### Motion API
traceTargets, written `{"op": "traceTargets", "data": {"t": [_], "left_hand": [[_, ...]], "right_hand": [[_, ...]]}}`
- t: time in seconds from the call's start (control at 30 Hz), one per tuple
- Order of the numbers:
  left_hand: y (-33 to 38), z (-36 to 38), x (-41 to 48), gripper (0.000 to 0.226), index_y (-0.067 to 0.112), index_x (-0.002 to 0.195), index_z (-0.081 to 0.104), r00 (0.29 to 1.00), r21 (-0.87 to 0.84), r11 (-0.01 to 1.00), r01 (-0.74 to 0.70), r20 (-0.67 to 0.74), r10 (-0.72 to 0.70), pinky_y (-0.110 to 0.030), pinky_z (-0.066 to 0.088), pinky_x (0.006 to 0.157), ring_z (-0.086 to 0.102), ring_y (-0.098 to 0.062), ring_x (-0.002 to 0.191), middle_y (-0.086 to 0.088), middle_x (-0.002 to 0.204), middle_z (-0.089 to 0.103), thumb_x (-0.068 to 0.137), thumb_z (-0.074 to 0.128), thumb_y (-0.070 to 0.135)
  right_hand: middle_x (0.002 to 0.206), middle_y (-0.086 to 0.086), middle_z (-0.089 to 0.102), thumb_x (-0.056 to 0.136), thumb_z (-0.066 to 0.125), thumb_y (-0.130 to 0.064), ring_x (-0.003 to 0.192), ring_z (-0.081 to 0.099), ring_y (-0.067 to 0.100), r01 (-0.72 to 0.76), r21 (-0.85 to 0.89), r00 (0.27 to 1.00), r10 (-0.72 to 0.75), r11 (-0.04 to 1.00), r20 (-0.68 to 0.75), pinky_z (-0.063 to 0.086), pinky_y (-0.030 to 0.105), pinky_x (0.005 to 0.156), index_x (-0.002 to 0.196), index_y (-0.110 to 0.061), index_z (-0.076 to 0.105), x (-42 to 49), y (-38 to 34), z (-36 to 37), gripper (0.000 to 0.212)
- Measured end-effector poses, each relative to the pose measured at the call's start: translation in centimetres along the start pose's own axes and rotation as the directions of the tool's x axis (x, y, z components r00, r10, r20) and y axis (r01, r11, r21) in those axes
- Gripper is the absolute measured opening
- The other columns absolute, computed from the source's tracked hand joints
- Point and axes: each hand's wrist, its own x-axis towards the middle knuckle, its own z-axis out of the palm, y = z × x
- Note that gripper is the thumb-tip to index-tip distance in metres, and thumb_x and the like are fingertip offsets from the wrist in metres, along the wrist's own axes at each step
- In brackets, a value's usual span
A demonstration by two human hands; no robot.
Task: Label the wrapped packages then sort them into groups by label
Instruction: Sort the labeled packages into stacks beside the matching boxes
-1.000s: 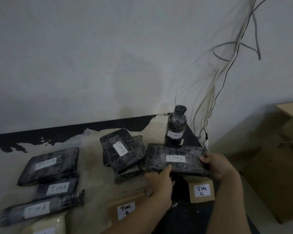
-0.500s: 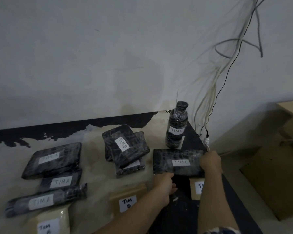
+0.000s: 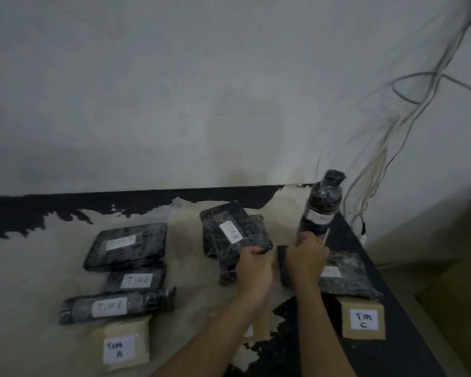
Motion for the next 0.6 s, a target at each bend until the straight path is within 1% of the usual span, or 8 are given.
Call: {"op": "traceTargets", "data": {"t": [0.1, 0.2, 0.27, 0.33, 0.43, 0.47, 0.53, 0.6], "left_hand": [[0.8, -4.0, 0.7, 0.012, 0.021, 0.098, 0.052, 0.977, 0.017, 0.984, -0.178, -0.118, 0.179, -0.02, 0.044, 0.058, 0.056, -0.009, 0.073, 0.005, 0.085, 0.056, 0.09, 0.053, 0.012], [1.1, -9.1, 2.0, 0.023, 0.028, 0.081, 0.048, 0.938, 0.09, 0.961, -0.261, -0.213, 0.275, -0.012, 0.04, 0.054, 0.054, -0.007, 0.071, 0.007, 0.079, 0.054, 0.089, 0.053, 0.008], [1.0, -12.8, 3.3, 0.013, 0.018, 0.089, 0.053, 0.912, 0.174, 0.947, -0.269, -0.27, 0.308, -0.014, 0.04, 0.06, 0.052, -0.012, 0.074, 0.006, 0.08, 0.053, 0.088, 0.053, 0.005], [0.5, -16.4, 4.8, 0.013, 0.008, 0.1, 0.056, 0.895, 0.241, 0.938, -0.251, -0.31, 0.319, -0.024, 0.039, 0.07, 0.052, -0.017, 0.081, -0.001, 0.087, 0.055, 0.087, 0.054, 0.004], [-0.5, -21.5, 6.8, 0.013, 0.003, 0.1, 0.057, 0.882, 0.336, 0.923, -0.189, -0.356, 0.311, -0.029, 0.037, 0.071, 0.054, -0.024, 0.085, -0.01, 0.092, 0.057, 0.087, 0.054, 0.005], [-0.8, -23.1, 7.3, 0.013, 0.001, 0.099, 0.057, 0.875, 0.366, 0.918, -0.153, -0.381, 0.298, -0.03, 0.038, 0.071, 0.054, -0.027, 0.085, -0.013, 0.094, 0.058, 0.087, 0.054, 0.005], [-1.5, -26.0, 8.3, 0.014, 0.0, 0.098, 0.059, 0.866, 0.443, 0.896, -0.045, -0.429, 0.256, -0.034, 0.041, 0.072, 0.054, -0.03, 0.087, -0.019, 0.101, 0.06, 0.086, 0.055, 0.007], [-2.1, -28.1, 8.8, 0.024, -0.003, 0.105, 0.057, 0.871, 0.516, 0.851, 0.098, -0.459, 0.178, -0.04, 0.043, 0.084, 0.053, -0.037, 0.102, -0.024, 0.114, 0.056, 0.085, 0.056, 0.011]], "right_hand": [[0.114, 0.024, 0.058, 0.084, 0.05, -0.003, 0.108, 0.047, 0.037, 0.148, 0.075, 0.989, -0.145, 0.986, -0.041, 0.041, 0.046, 0.09, 0.113, 0.001, 0.059, -3.4, -3.8, 2.6, 0.031], [0.106, 0.021, 0.062, 0.079, 0.056, -0.002, 0.099, 0.052, 0.038, 0.322, 0.096, 0.947, -0.319, 0.942, -0.048, 0.042, 0.045, 0.084, 0.109, 0.0, 0.062, -7.4, -7.7, 5.5, 0.03], [0.098, 0.023, 0.064, 0.075, 0.057, 0.002, 0.093, 0.054, 0.04, 0.44, 0.088, 0.898, -0.44, 0.894, -0.024, 0.044, 0.045, 0.078, 0.1, 0.003, 0.065, -9.9, -9.7, 7.5, 0.027], [0.1, 0.019, 0.064, 0.079, 0.053, -0.004, 0.097, 0.052, 0.037, 0.504, 0.047, 0.856, -0.506, 0.862, 0.106, 0.043, 0.043, 0.078, 0.099, -0.001, 0.064, -11.9, -11.0, 9.7, 0.023], [0.106, 0.016, 0.062, 0.091, 0.045, -0.015, 0.104, 0.052, 0.033, 0.491, -0.014, 0.795, -0.441, 0.871, 0.416, 0.044, 0.039, 0.085, 0.101, -0.004, 0.061, -13.5, -11.9, 12.8, 0.022], [0.104, 0.017, 0.064, 0.091, 0.046, -0.016, 0.102, 0.055, 0.033, 0.45, -0.019, 0.776, -0.381, 0.893, 0.502, 0.047, 0.038, 0.082, 0.098, -0.003, 0.062, -13.8, -12.3, 13.6, 0.022], [0.096, 0.018, 0.064, 0.091, 0.049, -0.015, 0.092, 0.06, 0.032, 0.354, -0.023, 0.745, -0.267, 0.935, 0.611, 0.045, 0.032, 0.069, 0.091, -0.002, 0.061, -14.3, -12.8, 14.8, 0.019], [0.082, 0.014, 0.057, 0.091, 0.049, -0.015, 0.077, 0.056, 0.025, 0.31, -0.031, 0.71, -0.21, 0.95, 0.673, 0.04, 0.027, 0.063, 0.078, -0.006, 0.053, -14.7, -13.0, 15.9, 0.017]]}}
